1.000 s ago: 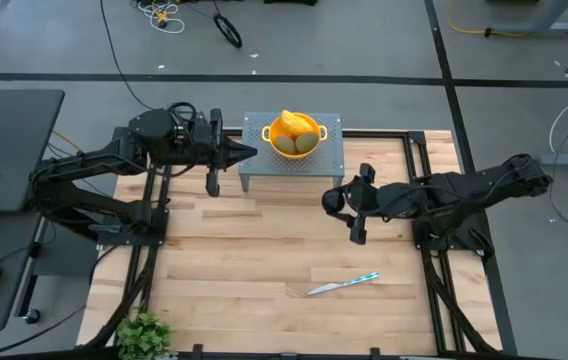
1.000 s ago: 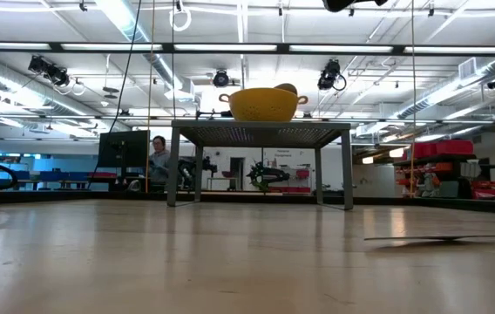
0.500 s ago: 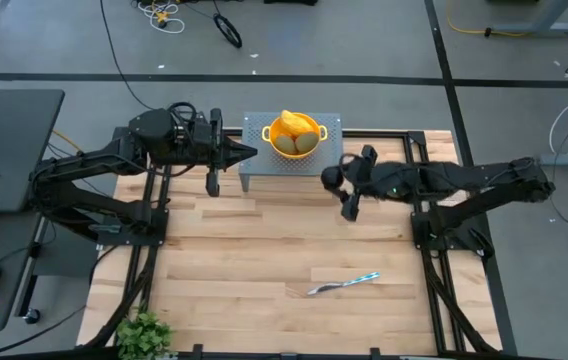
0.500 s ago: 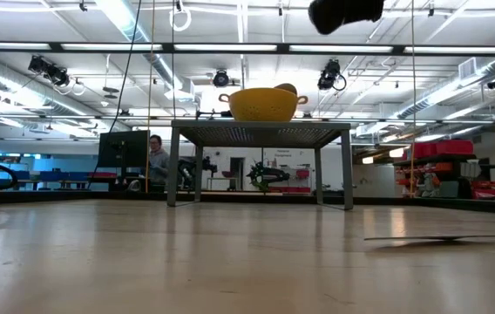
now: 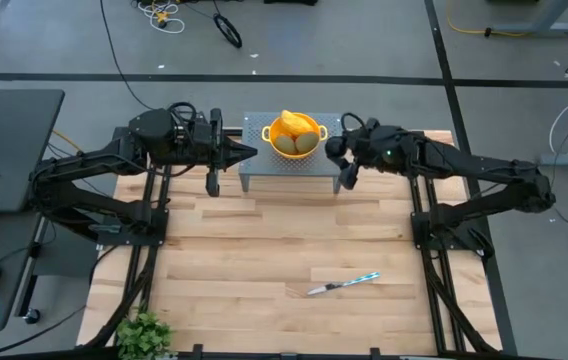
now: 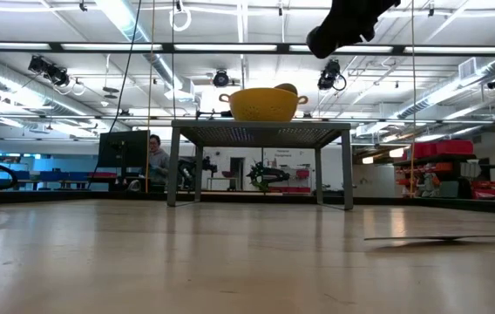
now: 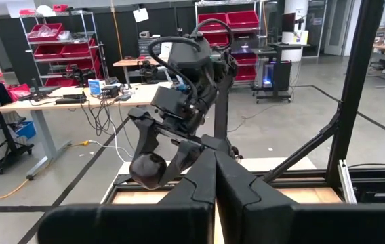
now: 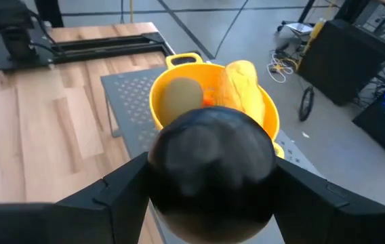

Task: Pick & Place Fruit
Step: Put the black plum into the yellow strainer bowl on the shelf

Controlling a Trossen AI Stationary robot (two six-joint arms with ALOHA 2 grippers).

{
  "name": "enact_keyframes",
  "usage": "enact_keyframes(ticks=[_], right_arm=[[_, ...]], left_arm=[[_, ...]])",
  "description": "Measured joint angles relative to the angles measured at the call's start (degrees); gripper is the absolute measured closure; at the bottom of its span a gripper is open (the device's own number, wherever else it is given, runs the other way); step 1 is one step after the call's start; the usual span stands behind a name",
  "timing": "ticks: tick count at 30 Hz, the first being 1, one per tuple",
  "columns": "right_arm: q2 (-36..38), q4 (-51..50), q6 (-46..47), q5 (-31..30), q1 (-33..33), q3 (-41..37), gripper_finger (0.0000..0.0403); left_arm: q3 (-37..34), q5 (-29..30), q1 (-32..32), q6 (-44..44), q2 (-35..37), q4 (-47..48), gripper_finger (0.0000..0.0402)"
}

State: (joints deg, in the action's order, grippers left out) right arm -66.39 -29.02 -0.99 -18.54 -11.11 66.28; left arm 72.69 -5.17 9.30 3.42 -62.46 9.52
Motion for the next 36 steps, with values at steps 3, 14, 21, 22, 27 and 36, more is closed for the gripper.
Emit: enact_keyframes(ticks=[3, 14, 21, 22, 27, 36], right_arm=[[0.0, 0.94, -0.04, 2.06, -0.94, 0.0, 0.0139], [-0.98, 7.8, 5.49, 15.36, -1.26, -0.03, 0.0139], [-3.38, 15.39, 6.6, 17.61, -1.14, -0.04, 0.0139], [-3.69, 16.27, 6.6, 17.61, -1.15, -0.04, 0.0139], [-5.04, 20.28, 6.08, 17.32, -1.15, -0.04, 0.0139], [-8.25, 31.76, 1.22, 12.15, -2.9, -0.04, 0.0139]], left_arm=[[0.0, 0.0, 0.0, 0.01, 0.0, -0.01, 0.04], [0.0, 0.02, -0.02, 0.29, 0.0, -0.04, 0.0399], [0.0, 0.02, 0.0, 0.57, 0.0, -0.05, 0.04], [0.01, 0.02, 0.0, 0.59, 0.0, -0.04, 0.04], [0.0, 0.03, 0.0, 0.7, 0.0, -0.02, 0.04], [0.0, 0.04, 0.0, 0.52, 0.0, 0.05, 0.04]])
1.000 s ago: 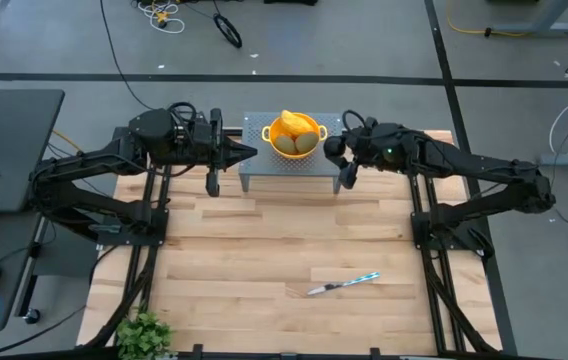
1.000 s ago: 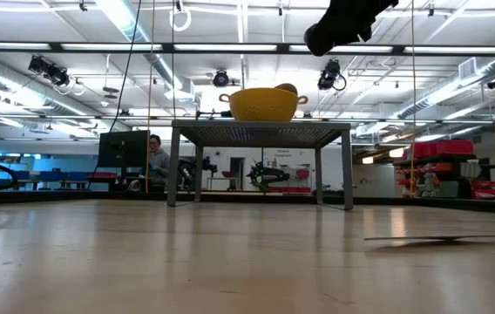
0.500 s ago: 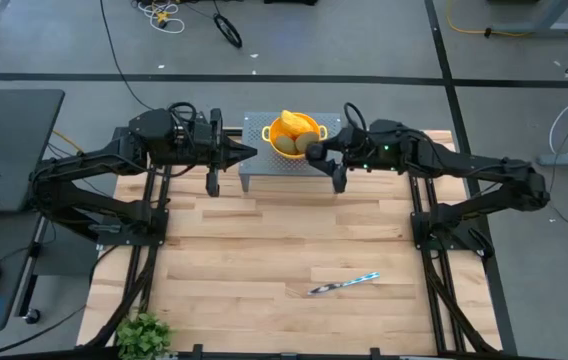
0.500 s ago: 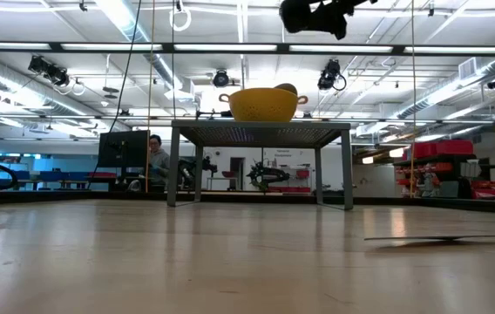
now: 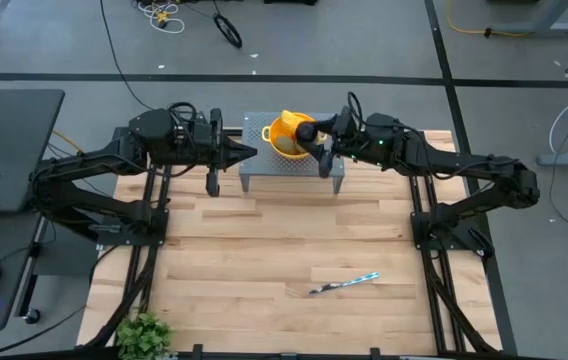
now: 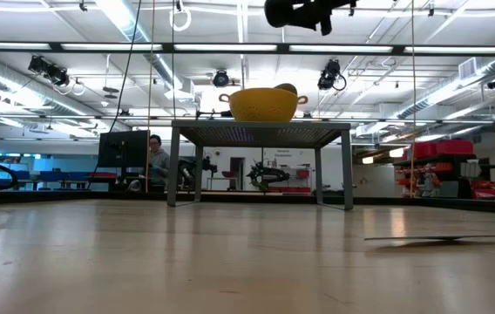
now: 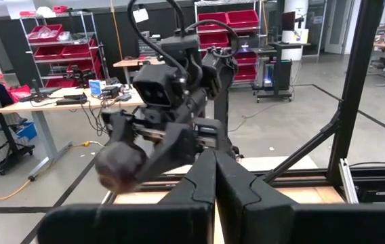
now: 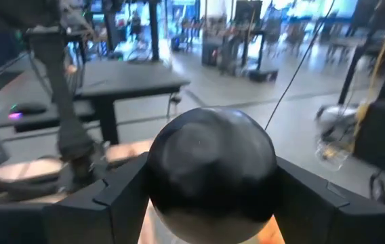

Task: Pick & Place Fruit
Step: Put the black plum into the yellow strainer bowl on the shelf

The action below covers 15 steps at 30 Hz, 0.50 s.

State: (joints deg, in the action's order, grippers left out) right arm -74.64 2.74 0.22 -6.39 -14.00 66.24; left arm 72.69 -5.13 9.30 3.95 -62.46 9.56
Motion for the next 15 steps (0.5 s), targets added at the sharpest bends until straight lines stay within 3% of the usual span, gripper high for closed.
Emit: enact_keyframes(ticks=[5, 15], right_arm=[[-1.86, 6.05, -0.91, 0.11, -1.68, 0.0, 0.0139], [-4.11, 6.63, -0.92, 0.54, -4.37, 0.0, 0.0139]], left_arm=[[0.0, -0.01, 0.0, 0.44, 0.0, 0.0, 0.04], [0.0, 0.0, 0.0, 0.87, 0.0, 0.0, 0.04]])
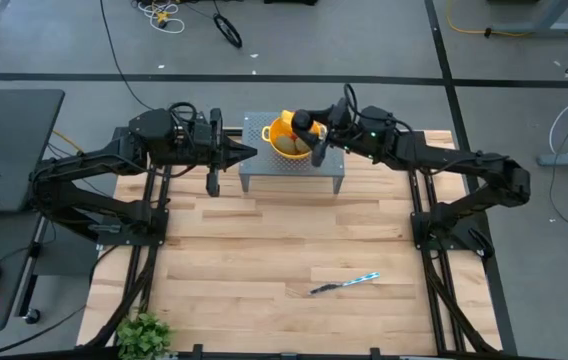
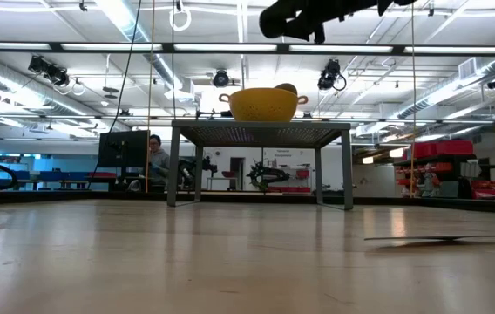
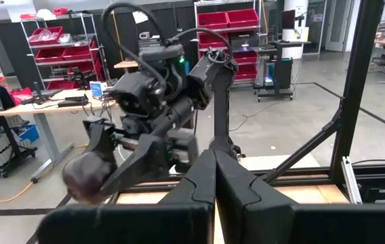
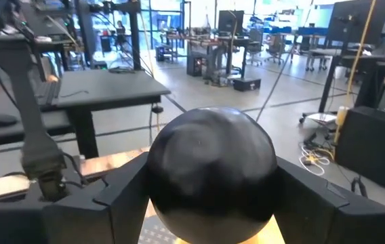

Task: Pick & Place Fruit
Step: Put the black plum into the yellow strainer bowl on the shelf

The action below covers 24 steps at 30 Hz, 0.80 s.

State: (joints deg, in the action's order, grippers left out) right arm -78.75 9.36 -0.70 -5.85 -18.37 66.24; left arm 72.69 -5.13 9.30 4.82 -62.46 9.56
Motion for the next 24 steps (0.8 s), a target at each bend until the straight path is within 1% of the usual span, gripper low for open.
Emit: enact_keyframes(ticks=[8, 14, 24], right_arm=[[-4.92, -0.01, 0.01, -0.02, -2.25, 0.0, 0.0139], [-8.46, 0.0, 0.67, 0.0, -2.75, 0.0, 0.0139], [-9.49, -0.11, 0.67, 0.07, -2.73, 0.0, 0.0139]], left_arm=[[0.0, 0.17, 0.0, -0.02, 0.0, 0.0, 0.04], [0.0, 0.2, 0.0, -0.02, 0.0, 0.0, 0.04], [0.0, 0.17, 0.0, -0.15, 0.0, 0.0, 0.0399]])
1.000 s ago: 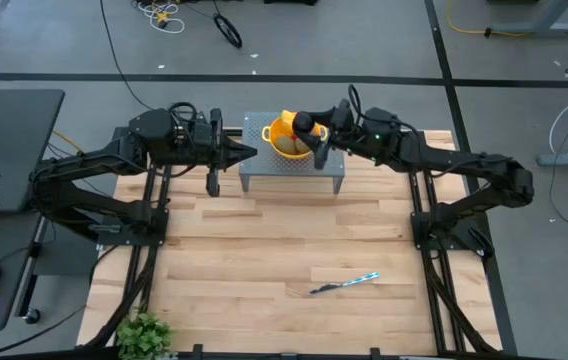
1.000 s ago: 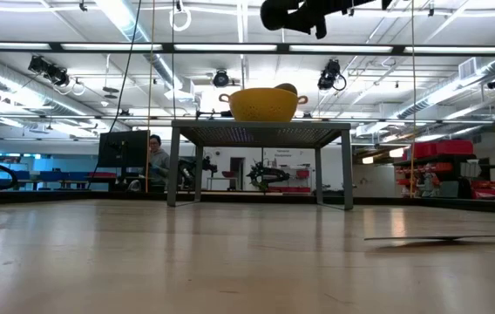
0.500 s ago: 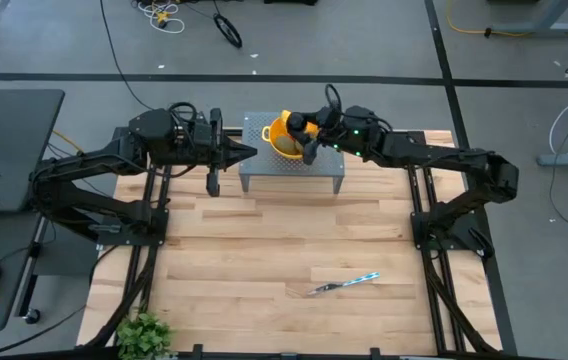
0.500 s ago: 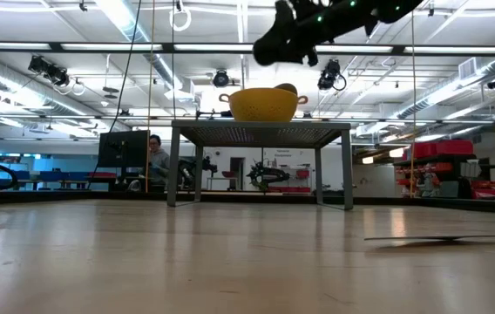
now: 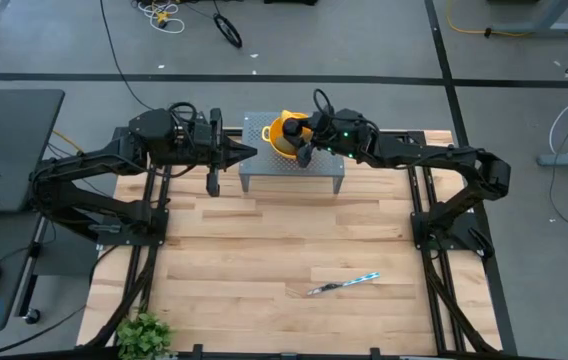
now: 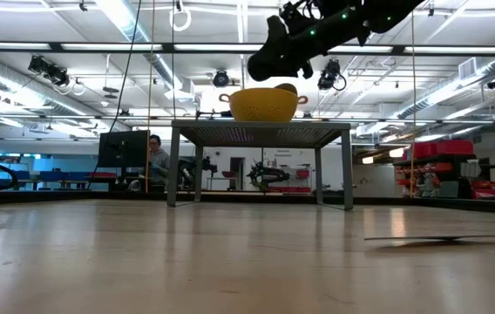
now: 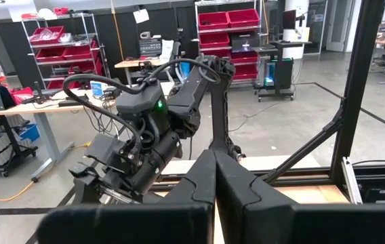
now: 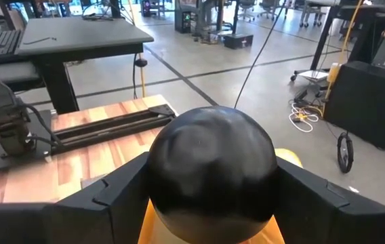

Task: Pick & Place Fruit
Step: Put the black plum into the yellow strainer bowl on the shelf

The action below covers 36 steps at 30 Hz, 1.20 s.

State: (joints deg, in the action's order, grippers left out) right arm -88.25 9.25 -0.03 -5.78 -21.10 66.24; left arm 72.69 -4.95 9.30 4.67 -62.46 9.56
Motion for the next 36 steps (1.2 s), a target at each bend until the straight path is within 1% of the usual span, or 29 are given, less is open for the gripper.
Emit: enact_keyframes(ticks=[5, 20, 36], right_arm=[[0.0, 0.03, -0.81, -0.06, 0.0, 0.0, 0.0133], [0.02, 0.03, -0.9, -0.17, 0.0, 0.0, 0.0082], [0.07, 0.01, -0.92, -0.16, 0.0, 0.0, 0.008]], left_arm=[[0.0, 0.0, 0.0, -0.13, 0.0, 0.0, 0.0399], [0.0, 0.0, 0.0, -1.07, 0.0, 0.0, 0.0397], [0.0, 0.0, 0.0, -2.47, 0.0, 0.0, 0.0398]])
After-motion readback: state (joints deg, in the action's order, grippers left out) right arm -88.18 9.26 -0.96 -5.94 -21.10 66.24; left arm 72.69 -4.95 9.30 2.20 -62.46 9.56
